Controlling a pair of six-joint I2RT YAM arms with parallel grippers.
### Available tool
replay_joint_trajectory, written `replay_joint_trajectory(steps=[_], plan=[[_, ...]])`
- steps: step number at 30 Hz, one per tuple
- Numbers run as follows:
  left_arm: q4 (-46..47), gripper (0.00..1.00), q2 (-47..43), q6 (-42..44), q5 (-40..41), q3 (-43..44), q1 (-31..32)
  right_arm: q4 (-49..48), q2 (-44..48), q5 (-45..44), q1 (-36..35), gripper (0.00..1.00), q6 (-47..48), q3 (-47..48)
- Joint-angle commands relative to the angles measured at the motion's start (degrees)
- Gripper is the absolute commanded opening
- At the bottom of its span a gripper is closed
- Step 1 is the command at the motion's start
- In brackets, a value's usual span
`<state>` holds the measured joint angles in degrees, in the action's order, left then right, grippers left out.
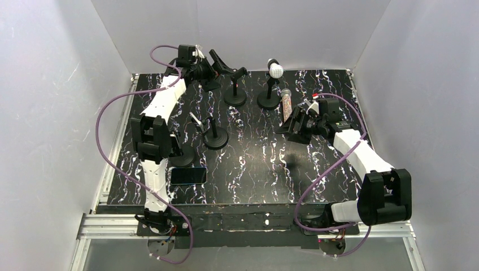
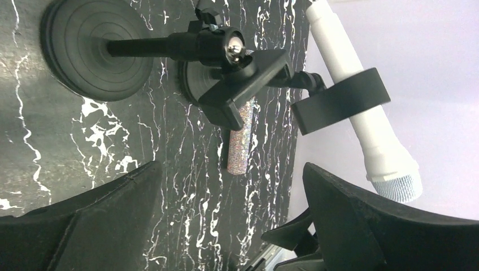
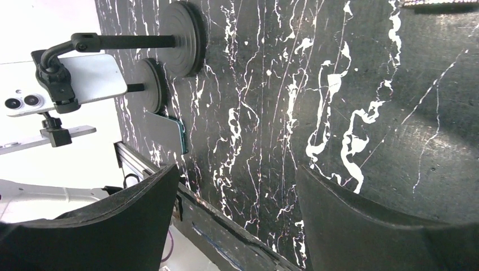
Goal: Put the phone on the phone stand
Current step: Pick up the phone stand at the center of the board.
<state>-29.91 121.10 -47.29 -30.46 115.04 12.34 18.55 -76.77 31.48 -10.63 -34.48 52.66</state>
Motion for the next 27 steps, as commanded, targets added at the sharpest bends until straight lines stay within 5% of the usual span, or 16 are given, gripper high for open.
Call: replay_joint_trajectory(steps=[1,12,20,27], plan=[[-1.28,0.92,1.98,-4.58,-1.80,4.96,0.44,1.87,-1.15,1.16,1.10,0.83,2.46,1.66],[0.05,0.61,9.67,-5.45,-1.46,12.18,2.13,2.81,-2.60,2.74,2.92,0.82,3.82,2.91],[-1.40,0.55,11.19,-4.47,-0.09,13.43,2.77,3.48,-2.57,3.58,4.36,0.81,4.92,3.72],[-0.88,0.28,11.16,-3.14,-1.51,13.72,2.75,4.08,-2.89,4.01,5.00,0.80,5.76,4.13]])
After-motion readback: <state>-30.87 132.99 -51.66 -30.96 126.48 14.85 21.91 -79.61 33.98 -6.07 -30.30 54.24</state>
